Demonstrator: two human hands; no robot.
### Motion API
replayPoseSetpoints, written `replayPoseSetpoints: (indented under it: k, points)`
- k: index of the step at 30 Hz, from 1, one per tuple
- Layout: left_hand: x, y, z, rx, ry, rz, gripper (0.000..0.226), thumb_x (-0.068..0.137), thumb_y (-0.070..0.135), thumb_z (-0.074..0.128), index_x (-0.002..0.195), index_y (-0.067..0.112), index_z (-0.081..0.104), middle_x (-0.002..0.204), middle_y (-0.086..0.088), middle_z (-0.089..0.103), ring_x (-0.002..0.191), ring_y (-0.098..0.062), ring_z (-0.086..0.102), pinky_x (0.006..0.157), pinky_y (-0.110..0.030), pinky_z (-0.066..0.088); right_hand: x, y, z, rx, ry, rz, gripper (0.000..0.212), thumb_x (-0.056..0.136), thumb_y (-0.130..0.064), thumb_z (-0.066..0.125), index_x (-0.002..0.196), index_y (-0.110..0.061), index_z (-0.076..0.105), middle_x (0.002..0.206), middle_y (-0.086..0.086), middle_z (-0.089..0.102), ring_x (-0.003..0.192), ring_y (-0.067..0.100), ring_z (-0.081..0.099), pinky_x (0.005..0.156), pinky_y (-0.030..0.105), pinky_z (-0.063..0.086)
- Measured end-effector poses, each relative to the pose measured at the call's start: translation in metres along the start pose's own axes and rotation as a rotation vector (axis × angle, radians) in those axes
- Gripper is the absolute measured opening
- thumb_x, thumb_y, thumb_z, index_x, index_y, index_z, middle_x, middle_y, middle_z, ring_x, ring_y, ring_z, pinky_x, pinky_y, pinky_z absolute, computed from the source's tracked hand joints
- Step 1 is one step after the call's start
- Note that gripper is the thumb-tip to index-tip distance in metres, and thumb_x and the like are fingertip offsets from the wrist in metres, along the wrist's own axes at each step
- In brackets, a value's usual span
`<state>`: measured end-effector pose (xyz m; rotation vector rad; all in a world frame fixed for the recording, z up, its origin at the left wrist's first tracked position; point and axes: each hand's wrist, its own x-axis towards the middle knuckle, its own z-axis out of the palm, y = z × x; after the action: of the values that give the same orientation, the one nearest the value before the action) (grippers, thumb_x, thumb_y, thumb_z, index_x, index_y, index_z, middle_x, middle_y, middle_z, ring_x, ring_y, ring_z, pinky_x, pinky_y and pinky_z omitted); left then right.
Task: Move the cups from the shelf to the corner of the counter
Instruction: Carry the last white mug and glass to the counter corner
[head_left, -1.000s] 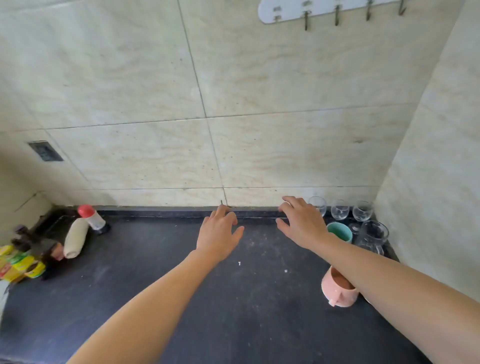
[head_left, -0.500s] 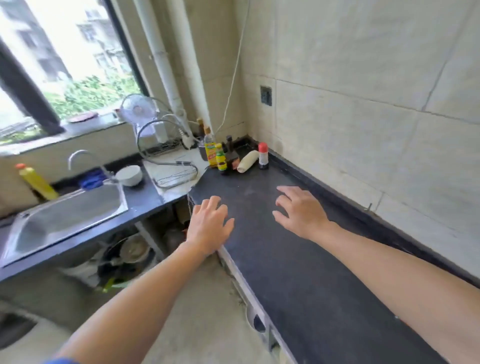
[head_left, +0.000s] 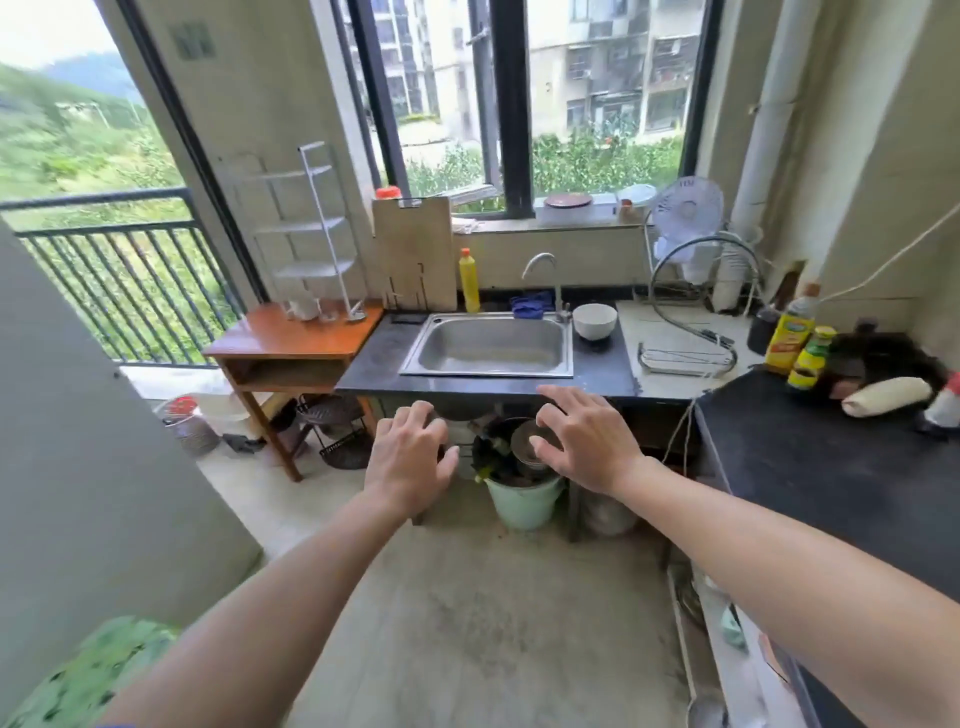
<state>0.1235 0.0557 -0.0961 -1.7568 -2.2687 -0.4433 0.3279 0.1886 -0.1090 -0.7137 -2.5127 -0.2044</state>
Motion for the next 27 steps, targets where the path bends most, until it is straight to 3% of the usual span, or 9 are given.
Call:
replayPoseSetpoints:
  k: [11, 17, 27]
  points:
    - [0.005, -0.201, -0.017, 0.014, 0.055, -0.331, 0.023, 0.083, 0.035, 0.061, 0.085, 0.012, 0.063, 0.122, -0.008, 0.053, 0.112, -0.027, 0.049, 0.093, -0.042, 0.04, 0.168, -0.128, 0.086, 0.121, -0.007, -0.213, 0.029, 0.081, -0.037, 0.062, 0.095, -0.012, 0.064, 0.126, 0.016, 0.058, 0.112, 0.031, 0.056, 0.091, 0.042, 0.047]
    - [0.037, -0.276, 0.007, 0.023, 0.047, -0.401, 0.021, 0.082, 0.034, 0.06, 0.084, 0.014, 0.064, 0.115, -0.006, 0.055, 0.108, -0.026, 0.051, 0.091, -0.04, 0.037, 0.251, -0.153, 0.154, 0.152, -0.074, -0.261, 0.032, 0.083, -0.039, 0.06, 0.1, -0.012, 0.063, 0.133, 0.015, 0.054, 0.116, 0.031, 0.054, 0.094, 0.042, 0.046]
    - [0.162, -0.415, 0.023, 0.051, 0.073, -0.491, 0.023, 0.083, 0.035, 0.058, 0.084, 0.013, 0.063, 0.122, -0.008, 0.053, 0.111, -0.029, 0.049, 0.092, -0.04, 0.037, 0.434, -0.159, 0.265, 0.251, -0.099, -0.265, 0.035, 0.086, -0.039, 0.057, 0.105, -0.011, 0.063, 0.136, 0.014, 0.05, 0.119, 0.029, 0.052, 0.093, 0.045, 0.047]
